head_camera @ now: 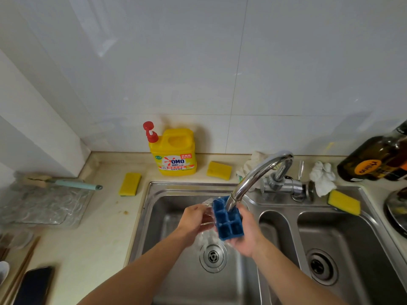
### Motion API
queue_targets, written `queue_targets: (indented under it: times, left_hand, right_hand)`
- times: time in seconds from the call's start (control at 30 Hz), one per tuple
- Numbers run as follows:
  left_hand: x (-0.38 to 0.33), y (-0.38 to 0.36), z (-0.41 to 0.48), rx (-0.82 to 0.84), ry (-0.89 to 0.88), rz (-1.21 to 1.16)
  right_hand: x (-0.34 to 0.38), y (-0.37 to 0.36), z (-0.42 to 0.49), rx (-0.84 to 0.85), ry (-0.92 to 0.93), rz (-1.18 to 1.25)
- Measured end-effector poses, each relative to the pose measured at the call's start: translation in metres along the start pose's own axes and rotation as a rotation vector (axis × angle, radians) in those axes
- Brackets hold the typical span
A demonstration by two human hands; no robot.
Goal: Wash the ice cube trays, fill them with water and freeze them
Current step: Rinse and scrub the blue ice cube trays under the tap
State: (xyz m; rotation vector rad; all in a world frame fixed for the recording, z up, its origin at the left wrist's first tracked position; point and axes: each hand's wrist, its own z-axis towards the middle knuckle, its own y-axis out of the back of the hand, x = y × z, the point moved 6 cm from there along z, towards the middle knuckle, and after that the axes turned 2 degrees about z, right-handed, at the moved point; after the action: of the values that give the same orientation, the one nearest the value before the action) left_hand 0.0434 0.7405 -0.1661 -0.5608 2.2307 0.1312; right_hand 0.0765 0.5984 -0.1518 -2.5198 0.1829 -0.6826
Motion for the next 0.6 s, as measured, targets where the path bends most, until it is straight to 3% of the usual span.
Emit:
queue_targets:
  times: [0.2,0.37,0.6]
  left_hand:
    - [0.009,-0.035,-0.006,0.083,0.067,-0.196]
    - [0.003,-0.048,-0.012,0.142,0.048,-0.226]
    - [0.003,-0.055,-0.013,0.178,0.038,-0.125]
  right_hand:
    - [0.017,0.018,-0.007,-0.130,0.113,-0.258]
    - [0.035,0.013,-0.018,-0.256,0.316,-0.666]
    - [0.036,0.015,-0.021,-0.336,0.418,-0.949]
